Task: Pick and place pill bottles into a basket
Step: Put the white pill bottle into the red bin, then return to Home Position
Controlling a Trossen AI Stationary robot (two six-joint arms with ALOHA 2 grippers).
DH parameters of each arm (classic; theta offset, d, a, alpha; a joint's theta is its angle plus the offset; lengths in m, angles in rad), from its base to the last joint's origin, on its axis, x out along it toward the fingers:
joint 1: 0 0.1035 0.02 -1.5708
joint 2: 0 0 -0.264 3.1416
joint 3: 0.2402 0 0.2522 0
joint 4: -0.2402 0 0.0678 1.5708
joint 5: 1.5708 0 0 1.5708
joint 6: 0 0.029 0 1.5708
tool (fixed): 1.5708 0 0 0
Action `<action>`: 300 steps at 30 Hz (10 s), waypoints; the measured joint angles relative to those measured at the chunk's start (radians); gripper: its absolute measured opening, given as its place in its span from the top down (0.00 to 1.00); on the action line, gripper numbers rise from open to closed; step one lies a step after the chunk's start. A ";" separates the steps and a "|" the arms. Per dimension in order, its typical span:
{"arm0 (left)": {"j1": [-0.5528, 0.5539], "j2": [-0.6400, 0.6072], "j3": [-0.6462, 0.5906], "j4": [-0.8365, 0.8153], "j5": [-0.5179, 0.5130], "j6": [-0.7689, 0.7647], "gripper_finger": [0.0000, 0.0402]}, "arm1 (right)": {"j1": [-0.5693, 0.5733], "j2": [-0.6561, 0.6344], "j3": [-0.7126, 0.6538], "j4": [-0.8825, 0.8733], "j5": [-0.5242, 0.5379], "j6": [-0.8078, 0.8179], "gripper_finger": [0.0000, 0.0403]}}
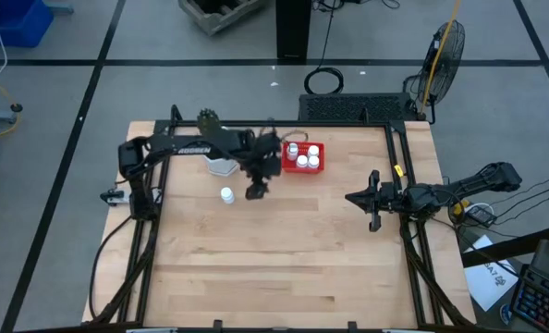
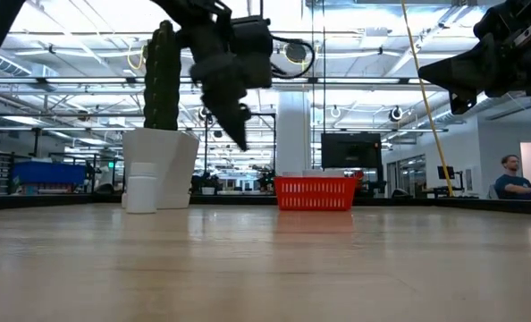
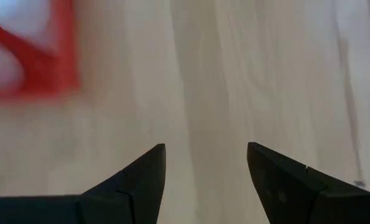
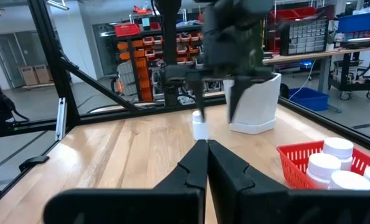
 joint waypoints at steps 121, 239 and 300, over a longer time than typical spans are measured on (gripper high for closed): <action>-0.089 -0.066 0.219 -0.094 -0.208 -0.591 0.61 | 0.000 0.000 0.000 0.000 0.000 0.000 0.99; -0.157 0.368 0.602 -0.323 -0.058 -0.235 0.96 | 0.000 0.013 0.000 -0.001 0.000 0.000 0.99; -0.301 -1.723 -1.431 0.937 -0.413 -0.188 0.91 | 0.000 0.013 0.000 0.000 0.000 0.000 0.99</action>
